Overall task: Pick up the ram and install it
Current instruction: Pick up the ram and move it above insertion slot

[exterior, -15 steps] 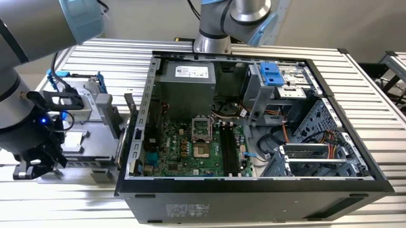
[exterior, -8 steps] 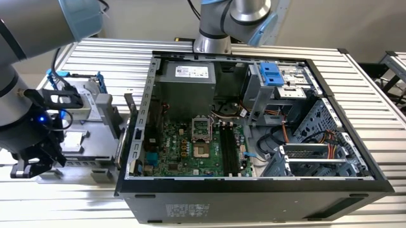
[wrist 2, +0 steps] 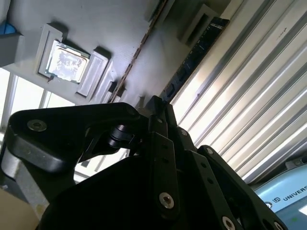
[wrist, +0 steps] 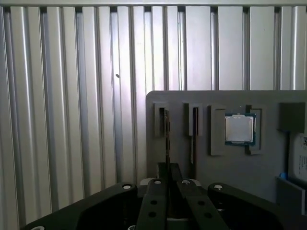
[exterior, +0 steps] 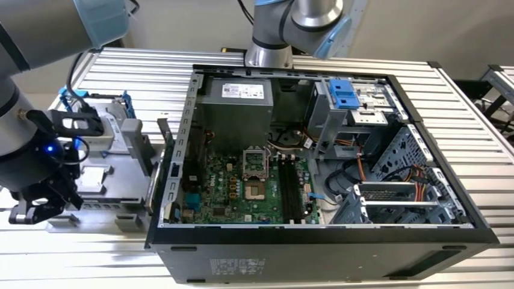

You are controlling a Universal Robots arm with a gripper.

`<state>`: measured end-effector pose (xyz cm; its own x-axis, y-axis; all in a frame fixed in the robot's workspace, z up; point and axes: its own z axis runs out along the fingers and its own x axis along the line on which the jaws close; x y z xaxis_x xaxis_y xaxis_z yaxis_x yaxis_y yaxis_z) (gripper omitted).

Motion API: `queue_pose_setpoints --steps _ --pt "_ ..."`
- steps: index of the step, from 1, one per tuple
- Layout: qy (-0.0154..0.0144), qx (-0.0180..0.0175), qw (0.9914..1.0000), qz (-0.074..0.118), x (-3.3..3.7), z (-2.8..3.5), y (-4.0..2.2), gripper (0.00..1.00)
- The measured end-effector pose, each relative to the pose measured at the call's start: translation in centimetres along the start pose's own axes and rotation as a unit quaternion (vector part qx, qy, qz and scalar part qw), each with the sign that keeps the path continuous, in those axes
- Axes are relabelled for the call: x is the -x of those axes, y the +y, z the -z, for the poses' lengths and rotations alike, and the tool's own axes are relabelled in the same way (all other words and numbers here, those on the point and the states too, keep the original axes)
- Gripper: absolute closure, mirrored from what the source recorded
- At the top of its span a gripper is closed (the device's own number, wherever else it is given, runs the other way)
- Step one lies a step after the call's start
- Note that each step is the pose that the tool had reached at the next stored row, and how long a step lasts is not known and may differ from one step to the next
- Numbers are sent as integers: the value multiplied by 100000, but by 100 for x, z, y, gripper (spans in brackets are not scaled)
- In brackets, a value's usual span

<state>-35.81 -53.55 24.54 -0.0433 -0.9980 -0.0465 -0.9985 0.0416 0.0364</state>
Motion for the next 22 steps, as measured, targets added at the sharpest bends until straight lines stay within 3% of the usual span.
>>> queue_pose_setpoints --steps 12,22 --pt "-10 -19 100000 -270 6 120 6 100" --pt "-7 -22 100000 -271 12 258 12 100"
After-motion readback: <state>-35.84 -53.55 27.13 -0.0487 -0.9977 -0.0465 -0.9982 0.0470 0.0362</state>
